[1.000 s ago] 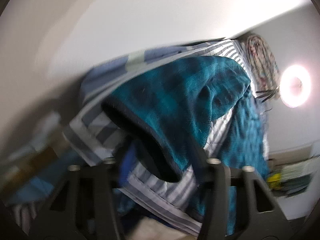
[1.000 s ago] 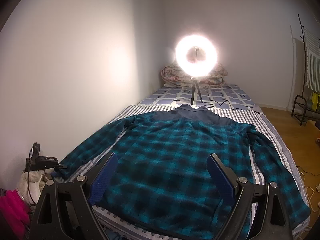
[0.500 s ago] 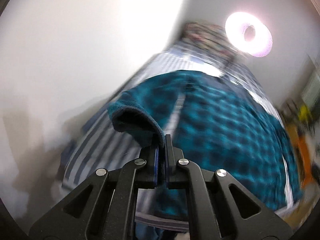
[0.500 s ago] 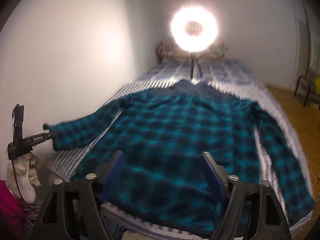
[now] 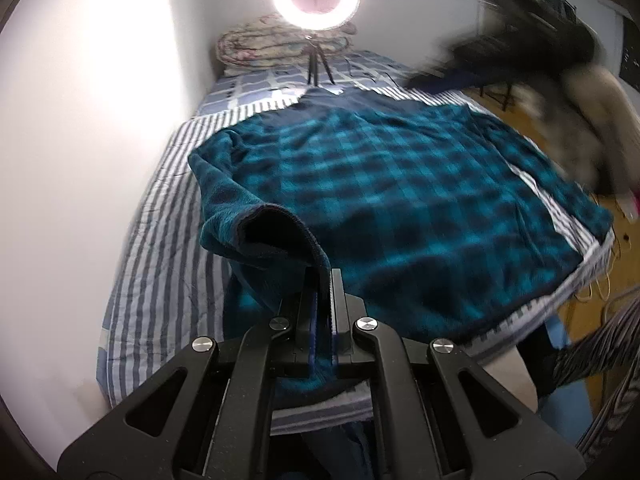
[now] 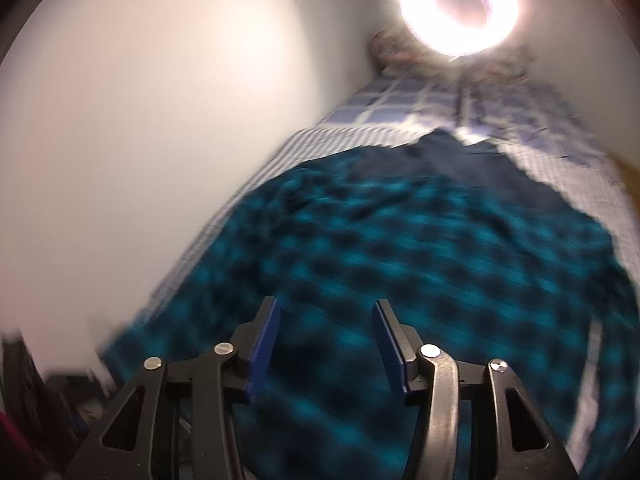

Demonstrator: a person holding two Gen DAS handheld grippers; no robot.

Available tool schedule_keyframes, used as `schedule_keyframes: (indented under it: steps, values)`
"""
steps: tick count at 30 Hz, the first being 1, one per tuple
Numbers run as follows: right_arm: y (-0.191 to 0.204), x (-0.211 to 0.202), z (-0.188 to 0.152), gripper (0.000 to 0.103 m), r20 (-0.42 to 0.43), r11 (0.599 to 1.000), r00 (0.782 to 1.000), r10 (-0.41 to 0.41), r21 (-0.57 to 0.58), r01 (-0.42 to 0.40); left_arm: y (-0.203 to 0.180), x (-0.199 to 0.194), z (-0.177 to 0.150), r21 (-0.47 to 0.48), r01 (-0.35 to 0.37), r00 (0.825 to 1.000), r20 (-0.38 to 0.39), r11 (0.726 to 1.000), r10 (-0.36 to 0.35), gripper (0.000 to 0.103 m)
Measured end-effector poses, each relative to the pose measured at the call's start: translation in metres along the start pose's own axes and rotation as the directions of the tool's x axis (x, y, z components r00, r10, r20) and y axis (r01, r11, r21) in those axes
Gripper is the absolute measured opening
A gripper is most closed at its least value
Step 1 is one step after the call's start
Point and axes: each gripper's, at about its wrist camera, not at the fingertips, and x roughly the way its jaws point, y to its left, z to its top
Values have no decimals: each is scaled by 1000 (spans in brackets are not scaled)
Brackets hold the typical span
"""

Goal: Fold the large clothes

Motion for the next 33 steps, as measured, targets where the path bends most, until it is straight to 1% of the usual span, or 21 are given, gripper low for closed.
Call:
schedule_keyframes:
  steps: [2, 5, 7, 10, 11, 14, 17, 24, 25, 26, 27, 28, 29, 30, 31, 33]
  values:
    - [11, 25, 18, 50, -19, 999, 999, 42, -4, -42, -4, 0, -7, 22, 8, 1000, -8, 1000, -8, 2]
    - [35, 74, 47, 50, -63, 994, 992, 112, -11, -113, -5, 3, -13, 28, 20, 1000, -21, 999, -19, 2]
    - [50, 102, 61, 48, -91, 992, 988, 123, -31, -126, -4, 5, -16, 29, 25, 999, -28, 999, -24, 2]
    - [72, 142, 79, 47, -126, 991, 986, 109, -65, -118, 0, 9, -19, 33, 24, 999, -36, 999, -23, 2]
    - [80, 156, 84, 46, -138, 991, 986, 94, -79, -105, 1, 9, -20, 35, 23, 999, -38, 999, -22, 2]
    - [94, 183, 97, 46, -168, 991, 983, 72, -103, -90, 6, 11, -22, 32, 29, 999, -44, 999, -27, 2]
    - [105, 212, 108, 47, -192, 990, 981, 19, -132, -45, 9, 13, -23, 22, 35, 998, -50, 999, -34, 2]
    - [111, 253, 122, 46, -222, 992, 975, -8, -123, -20, 17, 15, -23, 7, 48, 997, -55, 999, -47, 2]
    - [113, 259, 122, 41, -228, 992, 974, -11, -125, -18, 18, 16, -24, 4, 47, 997, -56, 999, -47, 2]
    - [114, 264, 122, 30, -235, 992, 972, -9, -124, -21, 19, 17, -24, 3, 43, 997, -57, 999, -43, 2]
    - [114, 271, 122, 27, -248, 992, 969, -6, -120, -24, 19, 17, -24, 3, 38, 998, -58, 999, -38, 2]
    - [114, 277, 121, 19, -259, 993, 966, -6, -118, -25, 20, 18, -24, 0, 37, 998, -60, 999, -37, 2]
    - [113, 281, 120, 6, -263, 993, 965, -7, -119, -26, 21, 18, -23, -3, 37, 998, -59, 999, -38, 2]
    - [113, 282, 119, 2, -262, 992, 965, -11, -124, -22, 22, 16, -23, -1, 34, 998, -54, 999, -34, 2]
    - [114, 281, 118, 2, -248, 991, 969, -21, -130, -12, 21, 16, -23, 3, 30, 998, -50, 1000, -30, 2]
    - [111, 272, 119, 1, -221, 993, 975, -10, -119, -16, 22, 14, -23, 10, 21, 999, -43, 1000, -21, 2]
